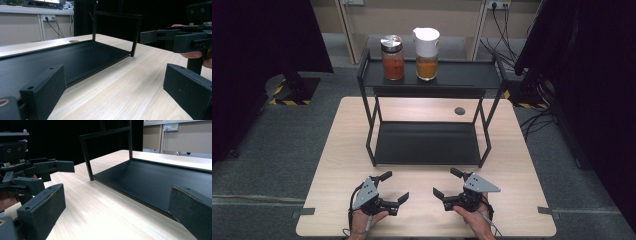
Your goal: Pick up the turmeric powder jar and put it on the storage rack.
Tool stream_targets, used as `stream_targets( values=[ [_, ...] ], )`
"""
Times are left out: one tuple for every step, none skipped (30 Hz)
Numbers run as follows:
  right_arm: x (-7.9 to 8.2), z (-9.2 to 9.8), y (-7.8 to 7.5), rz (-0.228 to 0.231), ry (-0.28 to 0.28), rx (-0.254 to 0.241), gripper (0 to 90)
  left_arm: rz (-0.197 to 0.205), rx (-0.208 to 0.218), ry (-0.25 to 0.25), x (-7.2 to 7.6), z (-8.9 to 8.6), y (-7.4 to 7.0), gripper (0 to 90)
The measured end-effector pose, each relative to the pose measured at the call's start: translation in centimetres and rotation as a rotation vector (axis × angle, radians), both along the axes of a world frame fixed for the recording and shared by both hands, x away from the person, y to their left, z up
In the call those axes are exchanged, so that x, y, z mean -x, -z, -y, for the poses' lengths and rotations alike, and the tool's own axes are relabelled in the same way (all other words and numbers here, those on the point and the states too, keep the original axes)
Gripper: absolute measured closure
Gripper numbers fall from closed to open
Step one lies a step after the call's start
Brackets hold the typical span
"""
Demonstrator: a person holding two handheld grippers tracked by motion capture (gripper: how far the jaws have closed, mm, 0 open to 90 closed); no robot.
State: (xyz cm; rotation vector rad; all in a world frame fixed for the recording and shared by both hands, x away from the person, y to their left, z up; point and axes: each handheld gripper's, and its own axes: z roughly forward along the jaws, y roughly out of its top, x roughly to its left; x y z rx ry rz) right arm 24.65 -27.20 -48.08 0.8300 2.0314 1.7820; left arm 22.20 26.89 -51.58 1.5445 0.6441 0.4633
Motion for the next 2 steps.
stream_targets(
  values=[
    [0.01, 0.01, 0.00, -0.001, 0.000, -0.001, 1.7, -0.001, 0.002, -0.001, 0.00, -0.01, 0.01, 3.6],
    [0.01, 0.03, 0.00, 0.000, 0.001, -0.002, 1.7, -0.002, 0.002, -0.001, -0.01, -0.02, 0.02, 3.7]
  ],
)
